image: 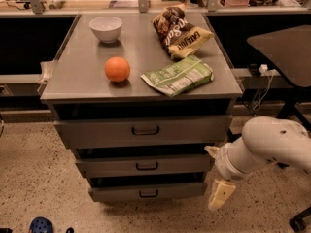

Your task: Open middle drawer

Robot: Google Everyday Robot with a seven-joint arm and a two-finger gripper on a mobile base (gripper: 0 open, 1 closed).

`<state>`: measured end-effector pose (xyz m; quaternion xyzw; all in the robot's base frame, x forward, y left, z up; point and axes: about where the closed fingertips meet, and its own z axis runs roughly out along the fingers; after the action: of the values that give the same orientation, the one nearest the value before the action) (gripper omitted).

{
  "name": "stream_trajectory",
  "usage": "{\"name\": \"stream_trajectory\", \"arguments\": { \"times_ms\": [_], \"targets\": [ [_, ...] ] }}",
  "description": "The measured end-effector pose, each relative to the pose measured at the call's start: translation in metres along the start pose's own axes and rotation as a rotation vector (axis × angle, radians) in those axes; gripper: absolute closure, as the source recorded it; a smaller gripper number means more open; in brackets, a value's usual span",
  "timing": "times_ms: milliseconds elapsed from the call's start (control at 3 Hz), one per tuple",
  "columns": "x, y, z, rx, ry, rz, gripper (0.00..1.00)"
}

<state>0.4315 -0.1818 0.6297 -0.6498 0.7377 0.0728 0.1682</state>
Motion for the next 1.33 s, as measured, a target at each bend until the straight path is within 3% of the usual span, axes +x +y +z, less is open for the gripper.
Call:
{"name": "stream_trajectory", "arguments": {
  "times_ms": [333,667,1000,1333],
  "targets": [
    [-0.001,-0.001,0.003,-0.004,0.003,-0.006,0.00],
    [0.015,-0.004,0.047,-0.027,0.048,-0.065,0.00],
    [0.060,0.013,0.150,-0.132,0.055,-0.126,0.00],
    [0.060,0.014,0.151,-0.114,0.056,-0.144,0.00]
  ]
}}
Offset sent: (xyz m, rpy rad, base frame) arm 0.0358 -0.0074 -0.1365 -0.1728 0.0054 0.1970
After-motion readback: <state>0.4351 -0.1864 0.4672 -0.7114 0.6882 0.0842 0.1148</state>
